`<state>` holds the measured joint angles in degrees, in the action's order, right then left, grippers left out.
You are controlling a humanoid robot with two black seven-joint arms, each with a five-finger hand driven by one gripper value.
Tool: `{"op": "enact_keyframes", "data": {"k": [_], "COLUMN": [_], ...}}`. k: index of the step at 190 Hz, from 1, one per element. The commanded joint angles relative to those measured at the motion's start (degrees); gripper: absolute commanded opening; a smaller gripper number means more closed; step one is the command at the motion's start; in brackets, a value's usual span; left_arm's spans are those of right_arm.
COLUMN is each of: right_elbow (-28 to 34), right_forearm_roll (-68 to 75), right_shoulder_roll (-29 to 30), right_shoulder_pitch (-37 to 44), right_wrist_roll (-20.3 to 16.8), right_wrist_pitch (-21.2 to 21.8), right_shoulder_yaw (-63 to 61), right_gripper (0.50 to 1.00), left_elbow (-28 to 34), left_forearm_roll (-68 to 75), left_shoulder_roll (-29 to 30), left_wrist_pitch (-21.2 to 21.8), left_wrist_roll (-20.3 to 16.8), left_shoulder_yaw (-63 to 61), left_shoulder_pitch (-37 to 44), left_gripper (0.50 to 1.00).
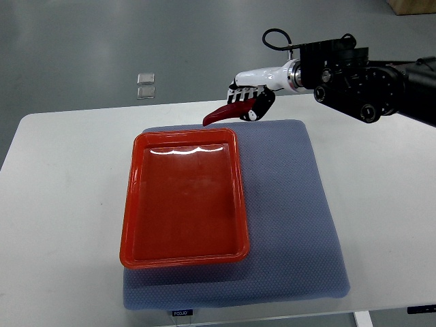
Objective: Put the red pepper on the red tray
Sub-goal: 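Lift the pepper with the right hand and carry it over the tray, then lower the pepper into the red tray and open the right hand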
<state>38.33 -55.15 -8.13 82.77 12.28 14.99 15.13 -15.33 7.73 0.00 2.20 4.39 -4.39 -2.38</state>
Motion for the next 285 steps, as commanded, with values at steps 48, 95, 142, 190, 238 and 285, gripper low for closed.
{"op": "enact_keyframes", "data": {"k": [48,95,142,190,238,285], "right_elbow": [-2.47,-4.67,-4.93,-4.32,-1.77,-0.10], "right_forearm_roll": [0.04,-0.23,0.13,0.56,1.00,0.92], "right_shoulder_roll": [8.13,8.13,8.13,8.13,8.13,8.13], "right_shoulder_pitch": [-2.70,-7.71,-10.00,-11.31,-12.10,-13.60], "right_wrist_roll": [-0.15,-0.33,-0.15,0.46,3.19,4.86], "right_wrist_pitch": [-2.51,-5.85,-8.49,-9.19,-10.69,-10.69], "right_shoulder_yaw": [0.60,0.60,0.42,-0.10,-0.19,-0.19], "right_gripper": [0.500,0.500,0.500,0.500,0.584,0.613], "left_elbow": [0.03,-0.06,-0.06,0.03,0.03,0.12], "left_forearm_roll": [0.00,0.00,0.00,0.00,0.00,0.00], "left_shoulder_roll": [0.00,0.00,0.00,0.00,0.00,0.00], "left_wrist_pitch": [0.00,0.00,0.00,-1.05,-1.14,-1.23], "left_wrist_roll": [0.00,0.00,0.09,0.09,0.09,0.09], "left_shoulder_yaw": [0.09,0.00,0.00,0.00,0.00,0.00], "left_shoulder_pitch": [0.00,0.00,0.00,-0.08,-0.26,-0.26], "left_gripper": [1.000,1.000,1.000,1.000,1.000,1.000]}}
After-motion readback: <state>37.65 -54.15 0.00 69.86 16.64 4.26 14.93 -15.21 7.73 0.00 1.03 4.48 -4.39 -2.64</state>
